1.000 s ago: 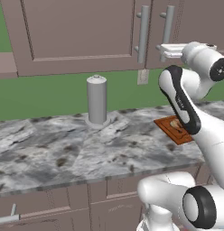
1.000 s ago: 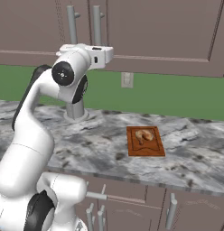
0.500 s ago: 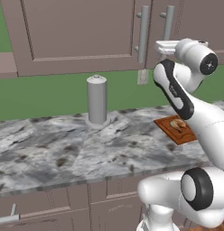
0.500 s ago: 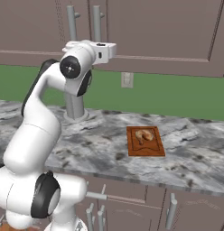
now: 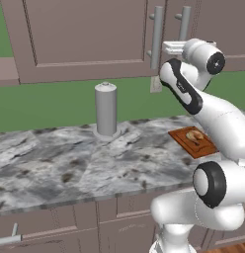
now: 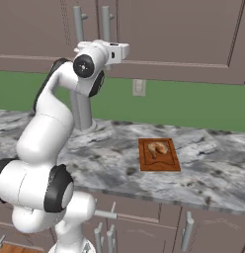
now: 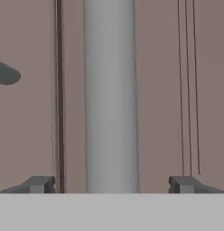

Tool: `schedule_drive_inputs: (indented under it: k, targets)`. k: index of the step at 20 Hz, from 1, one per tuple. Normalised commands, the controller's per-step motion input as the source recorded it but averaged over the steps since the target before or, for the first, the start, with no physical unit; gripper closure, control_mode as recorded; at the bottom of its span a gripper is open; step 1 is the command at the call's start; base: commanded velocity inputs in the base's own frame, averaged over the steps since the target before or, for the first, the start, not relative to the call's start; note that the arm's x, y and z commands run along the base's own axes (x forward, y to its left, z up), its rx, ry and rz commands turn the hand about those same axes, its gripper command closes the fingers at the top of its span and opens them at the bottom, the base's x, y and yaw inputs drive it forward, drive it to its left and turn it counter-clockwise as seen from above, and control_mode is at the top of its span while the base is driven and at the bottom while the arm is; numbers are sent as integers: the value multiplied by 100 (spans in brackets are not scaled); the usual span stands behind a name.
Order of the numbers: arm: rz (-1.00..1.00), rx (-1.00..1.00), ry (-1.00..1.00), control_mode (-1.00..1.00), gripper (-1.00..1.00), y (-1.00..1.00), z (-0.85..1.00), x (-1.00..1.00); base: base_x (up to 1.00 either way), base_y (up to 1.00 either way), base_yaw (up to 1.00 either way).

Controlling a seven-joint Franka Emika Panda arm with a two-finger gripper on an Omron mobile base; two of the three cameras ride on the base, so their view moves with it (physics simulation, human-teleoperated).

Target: Open the cabinet, retrieve the rolling pin, and place it next to the meat on the cutting board to prepare for tenderizing.

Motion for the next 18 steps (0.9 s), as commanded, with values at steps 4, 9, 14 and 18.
schedule_drive_inputs:
  k: [4,9,14,18]
  targets:
    - [4,0,5,-100,-100,0,0,58,0,0,0]
    - [5,0,6,-100,-100,0,0,59,0,0,0]
    - [4,0,7,-100,100,2,0,58,0,0,0]
    - [0,0,5,-100,100,8,0,13,0,0,0]
